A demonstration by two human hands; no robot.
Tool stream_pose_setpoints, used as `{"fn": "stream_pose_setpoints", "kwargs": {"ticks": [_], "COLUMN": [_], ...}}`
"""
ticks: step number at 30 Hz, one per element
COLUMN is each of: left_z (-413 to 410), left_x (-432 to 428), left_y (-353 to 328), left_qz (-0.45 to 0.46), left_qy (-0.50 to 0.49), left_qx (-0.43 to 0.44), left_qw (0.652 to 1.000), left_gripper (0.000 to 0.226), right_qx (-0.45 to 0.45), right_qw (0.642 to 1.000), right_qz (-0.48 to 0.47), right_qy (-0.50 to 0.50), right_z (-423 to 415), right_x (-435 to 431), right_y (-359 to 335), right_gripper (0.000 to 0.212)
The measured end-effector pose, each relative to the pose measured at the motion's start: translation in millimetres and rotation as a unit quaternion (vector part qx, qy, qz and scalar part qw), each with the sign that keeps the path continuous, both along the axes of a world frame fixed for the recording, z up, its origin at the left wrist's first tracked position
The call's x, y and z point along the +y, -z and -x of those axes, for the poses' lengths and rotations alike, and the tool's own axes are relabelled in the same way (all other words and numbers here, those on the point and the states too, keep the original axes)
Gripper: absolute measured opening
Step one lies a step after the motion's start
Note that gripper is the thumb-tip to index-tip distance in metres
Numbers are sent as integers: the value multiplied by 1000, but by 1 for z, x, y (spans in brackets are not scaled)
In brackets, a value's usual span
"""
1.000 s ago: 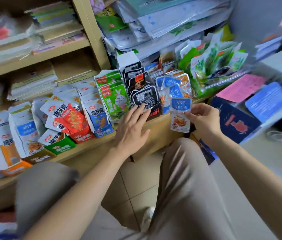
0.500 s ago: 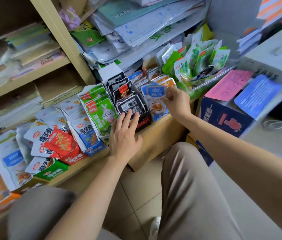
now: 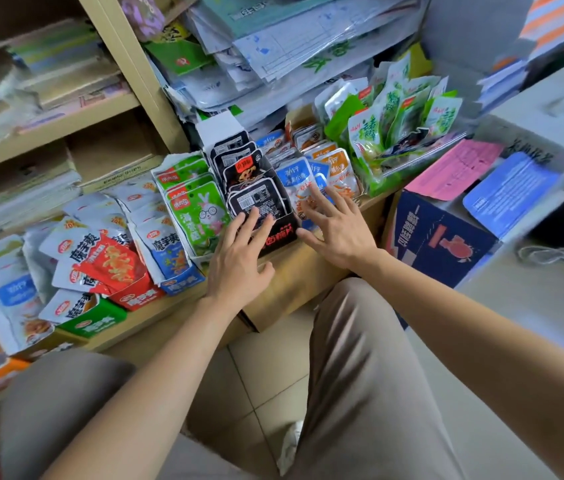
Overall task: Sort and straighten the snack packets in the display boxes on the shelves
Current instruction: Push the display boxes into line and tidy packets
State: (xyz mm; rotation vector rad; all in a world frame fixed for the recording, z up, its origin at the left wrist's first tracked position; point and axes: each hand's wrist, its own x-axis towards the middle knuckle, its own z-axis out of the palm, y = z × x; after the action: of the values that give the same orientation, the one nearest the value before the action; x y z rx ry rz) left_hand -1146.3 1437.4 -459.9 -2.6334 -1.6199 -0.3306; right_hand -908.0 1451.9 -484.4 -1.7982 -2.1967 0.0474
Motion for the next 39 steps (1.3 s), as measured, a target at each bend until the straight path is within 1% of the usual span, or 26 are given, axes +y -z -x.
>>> {"fn": "stream_pose_setpoints", "kwargs": {"ticks": [1,3,5,9,11,14,16,18,20,21,24,26,27,30,33,34,36,37,39], "left_z": [-1,-3,-4,-1,3,15,28,48,75,91,142,172,185,218,238,241,257,252,244], "left_x": [0,-1,-2,-1,-2,-12,-25,-40,-56,-63,-76,-78,-79,-77,-65,-60,-48,-42,-35], "left_y": [0,0,-2,-5,-9,-12,-12,-12,-12,-12,-16,-22,-26,-38,-47,-48,-42,-40,-36], "left_qz": [4,11,13,47,51,29,9,-22,-62,-74,-102,-132,-143,-152,-135,-115,-73,-50,-13], "left_qy": [-3,-8,-9,3,24,54,62,61,39,22,-47,-112,-147,-225,-271,-286,-323,-321,-301], "left_qx": [-1,-4,-7,-21,-40,-100,-136,-159,-163,-160,-143,-146,-149,-146,-154,-165,-197,-219,-325], "left_qw": [1000,1000,1000,999,998,993,989,985,984,984,983,974,967,951,941,937,923,920,896], "left_gripper": [83,83,83,82,80,72,62,47,33,30,28,23,24,42,62,67,73,77,84], "right_qx": [-9,-20,-17,8,20,64,101,134,175,189,201,200,193,170,113,89,22,3,-1], "right_qw": [1000,999,998,995,993,995,994,988,977,972,963,959,959,962,970,973,975,976,977], "right_qz": [13,32,52,66,75,36,-18,-70,-99,-102,-91,-89,-91,-63,-1,18,37,32,14], "right_qy": [2,1,-12,-81,-87,-62,-42,-43,-75,-95,-152,-180,-189,-205,-214,-213,-218,-214,-213], "right_z": [2,3,-1,-18,-23,-15,2,26,56,71,118,147,160,198,228,231,247,241,239], "right_x": [-2,-3,-1,-1,-6,-20,-31,-43,-56,-61,-67,-63,-60,-46,-26,-22,-16,-17,-20], "right_y": [-1,-7,-19,-42,-44,-41,-41,-42,-45,-46,-47,-48,-48,-48,-43,-38,-25,-19,-12], "right_gripper": [78,79,73,56,54,54,45,33,25,22,19,19,20,32,59,67,77,80,82]}}
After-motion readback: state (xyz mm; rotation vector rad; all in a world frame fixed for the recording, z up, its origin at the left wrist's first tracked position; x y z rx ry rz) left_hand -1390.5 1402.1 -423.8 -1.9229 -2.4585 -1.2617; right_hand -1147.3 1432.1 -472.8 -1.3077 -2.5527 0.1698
